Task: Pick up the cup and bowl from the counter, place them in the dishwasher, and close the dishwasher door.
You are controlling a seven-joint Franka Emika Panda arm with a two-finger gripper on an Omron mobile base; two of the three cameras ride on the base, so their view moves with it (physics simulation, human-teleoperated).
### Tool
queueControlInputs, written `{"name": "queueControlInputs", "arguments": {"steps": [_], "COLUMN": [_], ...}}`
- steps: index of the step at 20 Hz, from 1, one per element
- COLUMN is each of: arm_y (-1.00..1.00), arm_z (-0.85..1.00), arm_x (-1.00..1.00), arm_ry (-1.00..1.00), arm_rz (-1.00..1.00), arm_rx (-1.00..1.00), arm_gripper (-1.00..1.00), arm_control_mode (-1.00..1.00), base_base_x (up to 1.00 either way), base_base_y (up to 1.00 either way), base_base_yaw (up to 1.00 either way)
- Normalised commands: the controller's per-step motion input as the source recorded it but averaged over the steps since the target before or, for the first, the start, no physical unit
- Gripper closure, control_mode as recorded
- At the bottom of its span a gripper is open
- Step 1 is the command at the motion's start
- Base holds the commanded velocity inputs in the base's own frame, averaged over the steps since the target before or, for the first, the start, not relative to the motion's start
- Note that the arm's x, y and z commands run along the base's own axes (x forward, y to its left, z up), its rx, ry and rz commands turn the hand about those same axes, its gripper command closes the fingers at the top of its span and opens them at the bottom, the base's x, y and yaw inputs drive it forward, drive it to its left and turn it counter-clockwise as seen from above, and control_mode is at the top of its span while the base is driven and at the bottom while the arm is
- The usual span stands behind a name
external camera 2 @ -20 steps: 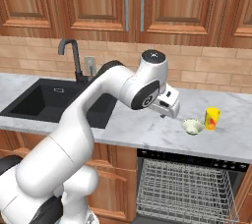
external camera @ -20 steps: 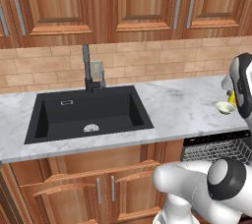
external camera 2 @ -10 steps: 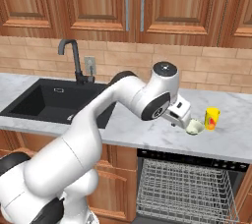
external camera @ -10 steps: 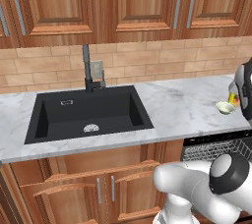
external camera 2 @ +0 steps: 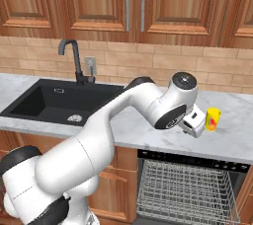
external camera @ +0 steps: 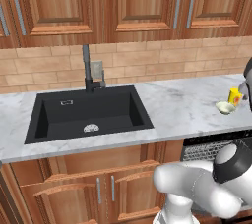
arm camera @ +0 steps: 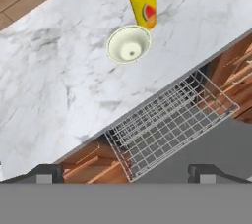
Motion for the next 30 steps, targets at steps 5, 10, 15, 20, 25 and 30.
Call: {"name": "queueControlInputs", "arguments": {"steps": [5, 10, 15, 20, 25, 30], "arm_y": [-0.42, -0.26, -0.16, -0.18, -0.22, -0.24], "arm_z": [-0.01, -0.02, -0.03, -0.19, -0.36, -0.23], "arm_x": [0.17, 0.24, 0.31, 0.17, 0.00, 0.09], "arm_ry": [0.00, 0.00, 0.00, 0.00, 0.00, 0.00], "arm_rz": [-0.01, 0.00, -0.01, 0.00, 0.00, 0.00], "arm_rx": [0.13, 0.06, 0.01, 0.00, 0.00, 0.00], "arm_gripper": [-1.00, -1.00, -1.00, -1.00, -1.00, -1.00], "arm_control_mode": [-1.00, -1.00, -1.00, -1.00, -1.00, -1.00], "base_base_x": [0.00, 0.00, 0.00, 0.00, 0.00, 0.00], "base_base_y": [0.00, 0.00, 0.00, 0.00, 0.00, 0.00], "base_base_yaw": [0.00, 0.00, 0.00, 0.00, 0.00, 0.00]}}
